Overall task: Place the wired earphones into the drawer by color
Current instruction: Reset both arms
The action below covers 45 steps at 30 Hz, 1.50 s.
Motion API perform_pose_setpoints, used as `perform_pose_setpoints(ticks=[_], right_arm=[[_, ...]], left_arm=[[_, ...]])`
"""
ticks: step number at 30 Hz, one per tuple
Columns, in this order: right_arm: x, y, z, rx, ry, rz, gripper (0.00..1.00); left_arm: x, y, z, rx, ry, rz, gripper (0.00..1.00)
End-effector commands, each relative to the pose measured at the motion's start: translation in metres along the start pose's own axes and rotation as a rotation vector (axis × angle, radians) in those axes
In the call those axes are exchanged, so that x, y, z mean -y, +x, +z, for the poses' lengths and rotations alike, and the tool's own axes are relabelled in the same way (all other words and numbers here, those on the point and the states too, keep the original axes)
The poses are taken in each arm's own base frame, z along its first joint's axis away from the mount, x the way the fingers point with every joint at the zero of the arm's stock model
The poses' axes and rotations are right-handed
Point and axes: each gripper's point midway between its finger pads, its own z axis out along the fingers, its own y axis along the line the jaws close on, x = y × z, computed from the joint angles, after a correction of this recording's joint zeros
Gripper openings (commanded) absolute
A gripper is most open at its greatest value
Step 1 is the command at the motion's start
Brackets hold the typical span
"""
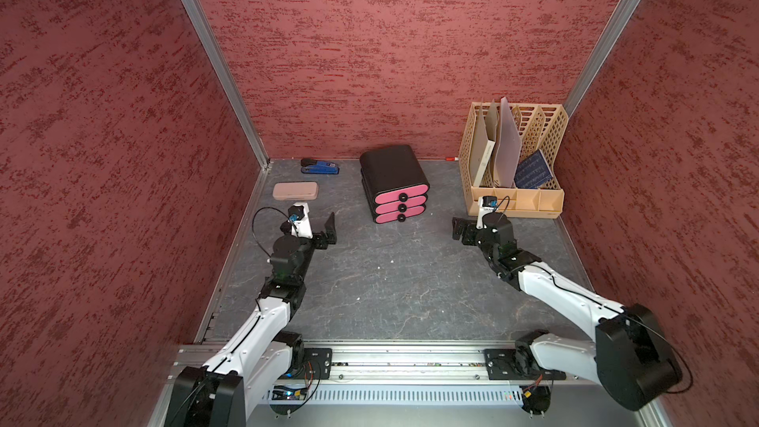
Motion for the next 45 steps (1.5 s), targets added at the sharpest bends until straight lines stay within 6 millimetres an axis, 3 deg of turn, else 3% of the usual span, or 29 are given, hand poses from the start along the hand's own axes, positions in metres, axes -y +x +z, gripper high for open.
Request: perform_pose_setpoints(ticks=[1,7,17,20,26,35,40,45], right_arm=[[0.023,0.003,-0.011,-0.002,0.105,-0.063,0.98],[0.025,-0.018,-0.024,0.108,0.106,-0.165,0.98],[0.042,-0.028,-0.032,0.18,0.203,-0.289,0.98],[0.044,-0.031,-0.032,0.22,0.192,-0.296,0.98],[0.049,-0.032,-0.032,0.321,0.149,-0.304,0.98],[0.073,-0.031,-0.014,0.334,0.15,-0.23,0.98],[0.093,-0.03,0.01,0.34,0.164,-0.2,0.98],[0.11,-0.01,0.03,0.365,0.166,-0.167,0.98]], left_arm=[[-0.019,0.001,-0.004,0.056,-0.003,-0.038,1.0],[-0.04,0.025,0.008,0.004,0.003,-0.069,1.0],[-0.038,0.058,0.032,-0.018,0.069,-0.018,1.0],[-0.029,0.073,0.043,-0.035,0.105,0.016,1.0],[-0.031,0.081,0.068,-0.161,0.055,0.029,1.0],[-0.038,0.083,0.072,-0.18,0.012,0.019,1.0],[-0.036,0.082,0.072,-0.175,0.003,0.034,1.0],[-0.036,0.082,0.072,-0.175,0.002,0.035,1.0]])
